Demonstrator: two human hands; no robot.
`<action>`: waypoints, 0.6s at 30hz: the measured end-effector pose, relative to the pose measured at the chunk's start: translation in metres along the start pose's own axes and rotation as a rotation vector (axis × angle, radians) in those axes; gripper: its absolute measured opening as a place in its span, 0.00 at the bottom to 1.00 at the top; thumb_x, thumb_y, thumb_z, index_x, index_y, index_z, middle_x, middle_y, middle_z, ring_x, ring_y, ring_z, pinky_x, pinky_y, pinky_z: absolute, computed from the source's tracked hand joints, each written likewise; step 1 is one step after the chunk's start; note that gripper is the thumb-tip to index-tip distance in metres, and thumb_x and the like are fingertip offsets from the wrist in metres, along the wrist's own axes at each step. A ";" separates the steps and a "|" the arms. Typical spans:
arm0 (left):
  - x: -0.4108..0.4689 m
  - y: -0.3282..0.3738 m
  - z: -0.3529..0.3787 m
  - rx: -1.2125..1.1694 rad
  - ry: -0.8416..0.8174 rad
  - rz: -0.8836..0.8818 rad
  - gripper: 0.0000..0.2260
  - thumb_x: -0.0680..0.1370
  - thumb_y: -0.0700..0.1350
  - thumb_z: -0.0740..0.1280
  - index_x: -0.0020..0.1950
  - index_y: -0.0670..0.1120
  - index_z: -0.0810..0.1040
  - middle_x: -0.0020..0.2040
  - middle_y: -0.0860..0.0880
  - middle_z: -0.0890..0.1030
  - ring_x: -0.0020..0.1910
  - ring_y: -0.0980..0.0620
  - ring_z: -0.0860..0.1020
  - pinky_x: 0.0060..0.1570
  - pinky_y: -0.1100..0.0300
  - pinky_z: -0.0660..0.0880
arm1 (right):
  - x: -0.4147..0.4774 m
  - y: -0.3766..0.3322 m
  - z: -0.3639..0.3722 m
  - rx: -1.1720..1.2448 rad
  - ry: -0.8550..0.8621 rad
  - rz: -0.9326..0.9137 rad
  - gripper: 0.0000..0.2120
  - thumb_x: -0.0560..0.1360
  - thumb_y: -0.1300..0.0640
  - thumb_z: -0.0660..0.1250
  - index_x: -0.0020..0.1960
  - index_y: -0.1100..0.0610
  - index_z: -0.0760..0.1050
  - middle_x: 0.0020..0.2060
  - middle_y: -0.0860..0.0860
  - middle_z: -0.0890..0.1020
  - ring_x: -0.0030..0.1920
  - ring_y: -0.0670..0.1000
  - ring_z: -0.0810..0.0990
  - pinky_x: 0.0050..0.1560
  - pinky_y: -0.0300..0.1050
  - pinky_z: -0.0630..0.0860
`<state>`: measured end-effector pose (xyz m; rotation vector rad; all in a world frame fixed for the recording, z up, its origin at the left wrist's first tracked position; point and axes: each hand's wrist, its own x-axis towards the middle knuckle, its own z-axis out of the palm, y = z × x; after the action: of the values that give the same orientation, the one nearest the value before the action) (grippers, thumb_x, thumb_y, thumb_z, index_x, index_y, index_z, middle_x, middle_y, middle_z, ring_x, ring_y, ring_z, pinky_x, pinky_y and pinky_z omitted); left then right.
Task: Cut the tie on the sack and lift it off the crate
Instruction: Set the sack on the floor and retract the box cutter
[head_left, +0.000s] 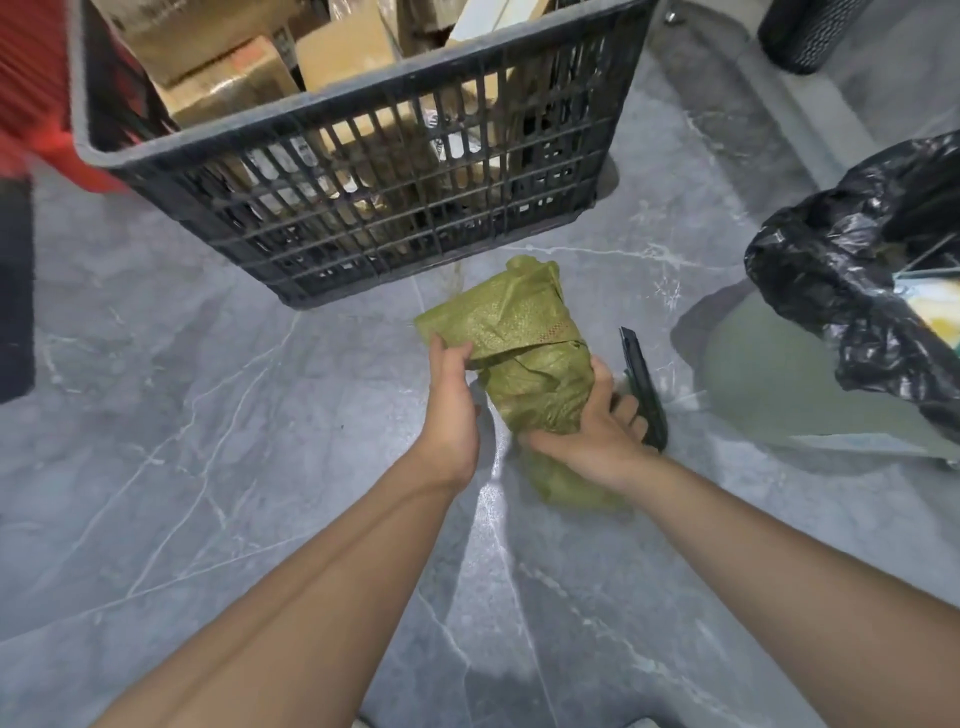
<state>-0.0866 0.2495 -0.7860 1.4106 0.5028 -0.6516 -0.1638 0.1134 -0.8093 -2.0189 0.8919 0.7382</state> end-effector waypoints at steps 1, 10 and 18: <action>0.001 0.000 0.001 0.015 0.010 0.007 0.34 0.82 0.55 0.60 0.85 0.60 0.47 0.84 0.53 0.56 0.82 0.49 0.57 0.80 0.44 0.55 | -0.001 -0.001 -0.003 -0.001 0.035 -0.003 0.53 0.65 0.26 0.68 0.76 0.35 0.36 0.72 0.55 0.57 0.75 0.62 0.57 0.73 0.62 0.58; -0.004 0.004 0.008 0.129 0.074 0.047 0.41 0.72 0.61 0.60 0.84 0.65 0.47 0.85 0.53 0.50 0.83 0.47 0.54 0.79 0.40 0.52 | 0.038 0.037 -0.037 0.181 0.621 0.021 0.17 0.78 0.50 0.68 0.63 0.57 0.76 0.59 0.63 0.78 0.62 0.65 0.75 0.64 0.56 0.69; -0.009 0.002 0.015 0.170 0.063 0.071 0.33 0.82 0.55 0.59 0.84 0.64 0.47 0.85 0.53 0.48 0.83 0.47 0.51 0.78 0.39 0.49 | 0.051 0.072 -0.031 0.069 0.479 0.111 0.26 0.69 0.44 0.79 0.60 0.55 0.74 0.58 0.60 0.75 0.59 0.63 0.76 0.61 0.54 0.73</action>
<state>-0.0927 0.2358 -0.7767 1.6065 0.4533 -0.6055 -0.1852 0.0394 -0.8614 -2.1332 1.2903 0.2723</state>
